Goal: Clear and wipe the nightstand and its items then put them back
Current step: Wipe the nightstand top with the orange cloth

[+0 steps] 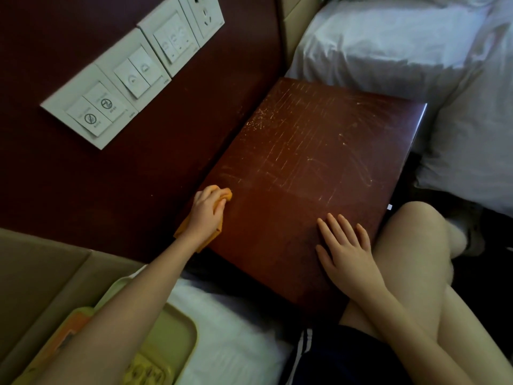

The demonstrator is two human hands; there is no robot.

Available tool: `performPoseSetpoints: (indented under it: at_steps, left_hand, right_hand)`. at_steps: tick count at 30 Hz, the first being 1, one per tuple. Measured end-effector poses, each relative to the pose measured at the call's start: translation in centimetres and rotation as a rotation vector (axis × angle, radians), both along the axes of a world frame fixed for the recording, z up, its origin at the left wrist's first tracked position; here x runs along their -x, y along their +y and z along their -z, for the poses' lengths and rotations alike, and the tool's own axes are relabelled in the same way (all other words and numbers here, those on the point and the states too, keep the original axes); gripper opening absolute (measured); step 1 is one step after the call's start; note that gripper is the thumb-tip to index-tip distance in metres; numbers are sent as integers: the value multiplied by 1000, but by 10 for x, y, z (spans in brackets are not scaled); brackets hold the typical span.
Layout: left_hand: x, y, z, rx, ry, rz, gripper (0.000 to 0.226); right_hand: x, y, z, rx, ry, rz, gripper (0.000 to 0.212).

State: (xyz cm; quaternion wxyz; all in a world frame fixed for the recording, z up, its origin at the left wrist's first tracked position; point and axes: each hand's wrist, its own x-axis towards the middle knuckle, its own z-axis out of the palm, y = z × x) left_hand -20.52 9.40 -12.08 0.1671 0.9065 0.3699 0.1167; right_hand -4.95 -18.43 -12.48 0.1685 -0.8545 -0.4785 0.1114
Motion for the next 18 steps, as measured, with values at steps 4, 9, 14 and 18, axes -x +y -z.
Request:
performPoseSetpoints:
  at_steps: [4, 9, 14, 18]
  left_hand:
    - [12, 10, -3, -13, -18, -123, 27]
    - [-14, 21, -9, -16, -53, -360, 26]
    - [-39, 12, -9, -14, -54, -375, 27]
    - [-33, -8, -1, -33, -42, -148, 28]
  right_hand:
    - [0, -1, -1, -31, 12, 14, 53]
    - [1, 0, -1, -33, 1, 14, 53]
    - [0, -1, 1, -37, 2, 9, 53]
    - [1, 0, 0, -42, -11, 12, 52]
